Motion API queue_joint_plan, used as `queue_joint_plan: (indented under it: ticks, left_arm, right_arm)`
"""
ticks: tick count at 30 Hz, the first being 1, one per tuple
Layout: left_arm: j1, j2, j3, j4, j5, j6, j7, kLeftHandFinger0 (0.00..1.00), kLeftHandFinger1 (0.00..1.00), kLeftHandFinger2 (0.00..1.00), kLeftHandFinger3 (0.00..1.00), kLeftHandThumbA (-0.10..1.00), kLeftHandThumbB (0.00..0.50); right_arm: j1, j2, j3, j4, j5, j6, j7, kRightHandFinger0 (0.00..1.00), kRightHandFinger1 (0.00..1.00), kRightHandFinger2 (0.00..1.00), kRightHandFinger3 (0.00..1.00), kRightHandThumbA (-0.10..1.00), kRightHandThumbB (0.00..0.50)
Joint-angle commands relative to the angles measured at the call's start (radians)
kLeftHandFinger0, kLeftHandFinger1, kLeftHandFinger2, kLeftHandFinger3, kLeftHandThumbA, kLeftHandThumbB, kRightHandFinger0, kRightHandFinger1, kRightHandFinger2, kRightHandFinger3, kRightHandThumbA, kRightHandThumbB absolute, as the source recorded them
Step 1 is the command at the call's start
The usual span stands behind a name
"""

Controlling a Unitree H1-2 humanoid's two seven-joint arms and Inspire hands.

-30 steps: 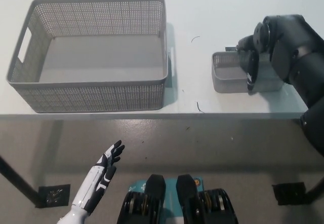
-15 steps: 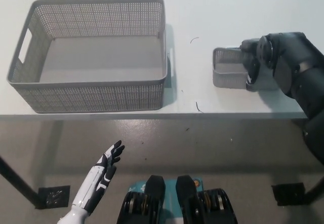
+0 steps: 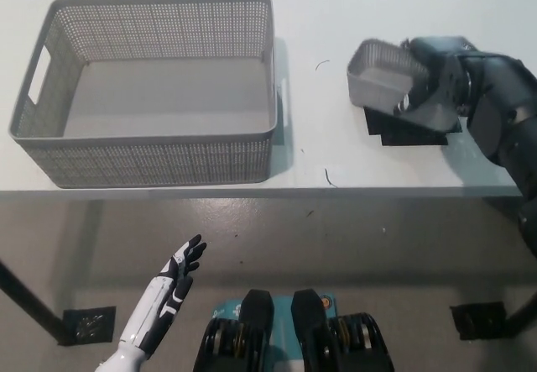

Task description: Use the right hand to pick up a small rectangular container and put it into a bigger container on the left side

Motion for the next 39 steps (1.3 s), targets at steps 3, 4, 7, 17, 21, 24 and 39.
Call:
queue_joint_plan:
  ticks: [3,4,7,17,21,24,39]
  left_arm:
    - [-0.027,0.023,0.012,-0.027,0.002,-0.043,-0.001,1.0,1.0,1.0,1.0,1.0,0.352]
    - [-0.026,0.022,0.012,-0.027,0.001,-0.043,-0.002,1.0,1.0,1.0,1.0,1.0,0.353]
    - [-0.022,0.021,0.011,-0.03,0.002,-0.042,-0.001,1.0,1.0,1.0,1.0,1.0,0.355]
    - [-0.019,0.027,0.009,-0.038,-0.005,-0.038,-0.011,1.0,1.0,1.0,1.0,1.0,0.342]
    - [-0.02,0.03,0.009,-0.034,-0.002,-0.044,-0.01,1.0,1.0,1.0,1.0,1.0,0.345]
    - [-0.011,0.029,0.006,-0.035,-0.005,-0.044,-0.013,1.0,1.0,1.0,1.0,1.0,0.346]
    - [-0.048,0.035,0.001,-0.044,0.003,-0.008,-0.019,1.0,1.0,1.0,1.0,1.0,0.355]
  right_arm:
    - [-0.381,-0.069,-0.141,-0.193,0.045,-0.18,-0.261,0.01,0.42,0.8,0.93,-0.1,0.169]
    - [-0.391,-0.058,-0.142,-0.205,0.037,-0.173,-0.249,0.01,0.44,0.81,0.93,-0.1,0.168]
    - [-0.413,-0.009,-0.132,-0.237,0.004,-0.16,-0.248,0.0,0.42,0.83,0.84,-0.1,0.237]
    - [-0.495,0.206,-0.07,-0.183,-0.049,-0.157,-0.242,0.0,0.24,0.64,0.48,-0.1,0.237]
    - [-0.506,0.296,-0.07,-0.123,-0.045,-0.17,-0.298,0.0,0.22,0.67,0.37,-0.1,0.257]
    - [-0.504,0.351,-0.049,-0.09,-0.065,-0.166,-0.324,0.0,0.25,0.69,0.44,-0.1,0.265]
    - [-0.488,0.529,-0.015,0.036,-0.051,0.026,-0.036,0.39,0.56,0.91,1.0,0.07,0.309]
